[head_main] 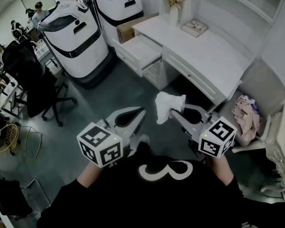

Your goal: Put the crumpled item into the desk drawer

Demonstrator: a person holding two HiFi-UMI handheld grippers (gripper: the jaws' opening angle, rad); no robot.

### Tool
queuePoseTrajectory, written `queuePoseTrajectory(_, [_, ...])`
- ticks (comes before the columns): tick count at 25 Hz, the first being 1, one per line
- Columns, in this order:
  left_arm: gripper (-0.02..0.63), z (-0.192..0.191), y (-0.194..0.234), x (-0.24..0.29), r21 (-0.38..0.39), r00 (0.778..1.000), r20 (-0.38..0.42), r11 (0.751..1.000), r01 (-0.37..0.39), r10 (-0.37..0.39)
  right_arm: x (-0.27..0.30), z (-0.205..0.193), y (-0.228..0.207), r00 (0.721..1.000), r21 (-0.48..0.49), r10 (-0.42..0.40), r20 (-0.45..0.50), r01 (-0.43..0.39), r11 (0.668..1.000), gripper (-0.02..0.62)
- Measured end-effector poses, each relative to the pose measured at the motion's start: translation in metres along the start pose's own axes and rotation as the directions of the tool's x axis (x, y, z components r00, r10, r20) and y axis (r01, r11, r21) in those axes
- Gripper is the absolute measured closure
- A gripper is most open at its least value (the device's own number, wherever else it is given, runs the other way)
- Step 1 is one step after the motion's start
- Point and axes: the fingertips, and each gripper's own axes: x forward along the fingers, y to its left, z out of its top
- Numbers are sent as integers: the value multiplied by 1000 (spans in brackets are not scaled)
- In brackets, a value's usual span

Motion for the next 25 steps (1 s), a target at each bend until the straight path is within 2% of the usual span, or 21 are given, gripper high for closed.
queuePoseTrajectory(5, [595, -3, -9, 3, -13, 1000, -7, 1000, 7, -7, -12, 0, -4, 1000, 7, -21, 5, 21, 1000, 549])
queuePoseTrajectory(12, [595, -1, -11, 23, 1, 998, -22, 998, 64, -64, -16, -3, -21, 999, 42, -44, 5, 43, 998, 549])
queuePoseTrajectory(18, [595, 0, 7, 29, -7, 998, -17, 998, 65, -65, -2, -5, -34, 998, 50, -68, -10, 68, 996, 549])
queuePoseTrajectory(25, [595, 6, 50, 55, -36, 998, -15, 998, 61, -61, 30, -1, -75, 997, 70, -74, -32, 76, 995, 549])
